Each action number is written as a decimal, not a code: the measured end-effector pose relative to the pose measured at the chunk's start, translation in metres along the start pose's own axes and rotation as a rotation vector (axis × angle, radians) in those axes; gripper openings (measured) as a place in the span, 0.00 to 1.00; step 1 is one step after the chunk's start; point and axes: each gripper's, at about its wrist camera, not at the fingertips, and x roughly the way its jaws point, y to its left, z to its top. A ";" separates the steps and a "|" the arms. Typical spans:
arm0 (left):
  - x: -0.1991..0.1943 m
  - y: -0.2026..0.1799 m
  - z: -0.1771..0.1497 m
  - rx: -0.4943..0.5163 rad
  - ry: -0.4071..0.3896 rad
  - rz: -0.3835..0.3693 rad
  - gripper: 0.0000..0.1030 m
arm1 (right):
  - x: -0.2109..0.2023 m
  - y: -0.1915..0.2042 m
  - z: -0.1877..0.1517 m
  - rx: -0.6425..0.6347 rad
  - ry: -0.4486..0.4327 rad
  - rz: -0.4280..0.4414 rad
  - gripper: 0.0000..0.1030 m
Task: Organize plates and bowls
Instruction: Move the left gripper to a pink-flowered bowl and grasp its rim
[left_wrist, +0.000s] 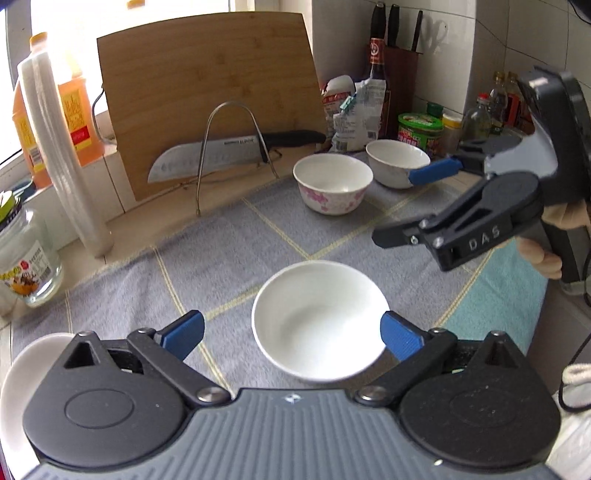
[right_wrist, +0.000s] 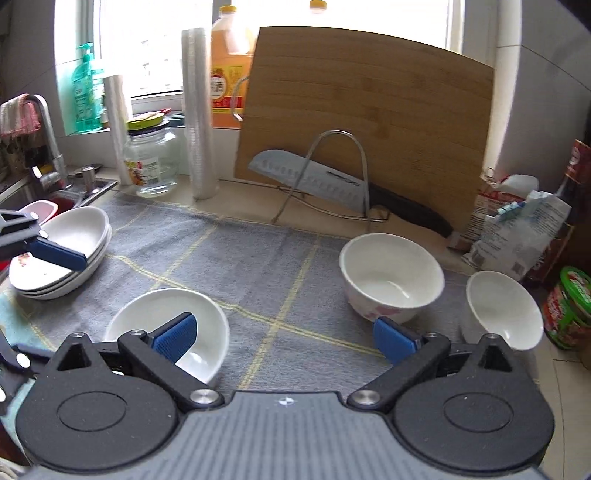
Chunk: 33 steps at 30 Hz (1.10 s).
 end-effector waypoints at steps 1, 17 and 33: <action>0.004 0.000 0.009 0.009 -0.010 -0.005 0.98 | 0.002 -0.005 -0.003 0.010 0.003 -0.033 1.00; 0.126 -0.010 0.127 0.036 0.015 -0.096 0.98 | 0.055 -0.045 -0.017 0.028 -0.009 -0.213 1.00; 0.218 -0.015 0.160 0.014 0.143 -0.134 0.91 | 0.093 -0.072 -0.009 0.041 -0.006 -0.239 1.00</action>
